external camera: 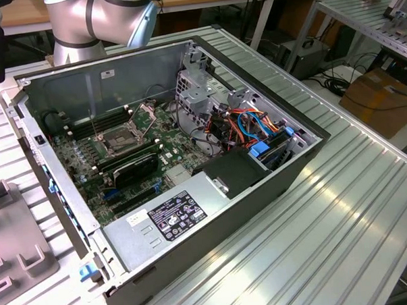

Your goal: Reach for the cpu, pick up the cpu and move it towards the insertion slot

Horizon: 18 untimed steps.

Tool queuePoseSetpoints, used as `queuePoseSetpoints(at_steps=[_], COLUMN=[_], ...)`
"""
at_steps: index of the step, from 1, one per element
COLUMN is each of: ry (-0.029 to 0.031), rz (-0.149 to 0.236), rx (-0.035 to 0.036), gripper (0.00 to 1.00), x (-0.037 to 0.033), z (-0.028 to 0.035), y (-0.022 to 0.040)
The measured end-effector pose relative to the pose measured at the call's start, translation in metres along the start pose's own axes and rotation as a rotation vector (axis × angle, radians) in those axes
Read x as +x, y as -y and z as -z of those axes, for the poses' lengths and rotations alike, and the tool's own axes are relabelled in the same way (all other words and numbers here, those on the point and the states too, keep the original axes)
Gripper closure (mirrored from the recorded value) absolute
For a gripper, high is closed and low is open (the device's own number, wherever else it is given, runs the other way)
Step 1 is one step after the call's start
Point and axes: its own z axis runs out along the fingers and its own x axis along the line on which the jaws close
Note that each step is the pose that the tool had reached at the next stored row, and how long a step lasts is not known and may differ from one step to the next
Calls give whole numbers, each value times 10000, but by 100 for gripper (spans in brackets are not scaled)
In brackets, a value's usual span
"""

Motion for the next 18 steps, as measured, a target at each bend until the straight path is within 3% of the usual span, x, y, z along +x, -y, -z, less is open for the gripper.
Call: queuePoseSetpoints(at_steps=[18], ry=[0], rz=[0], rx=[1], gripper=[45], x=[-164], z=[2], y=[7])
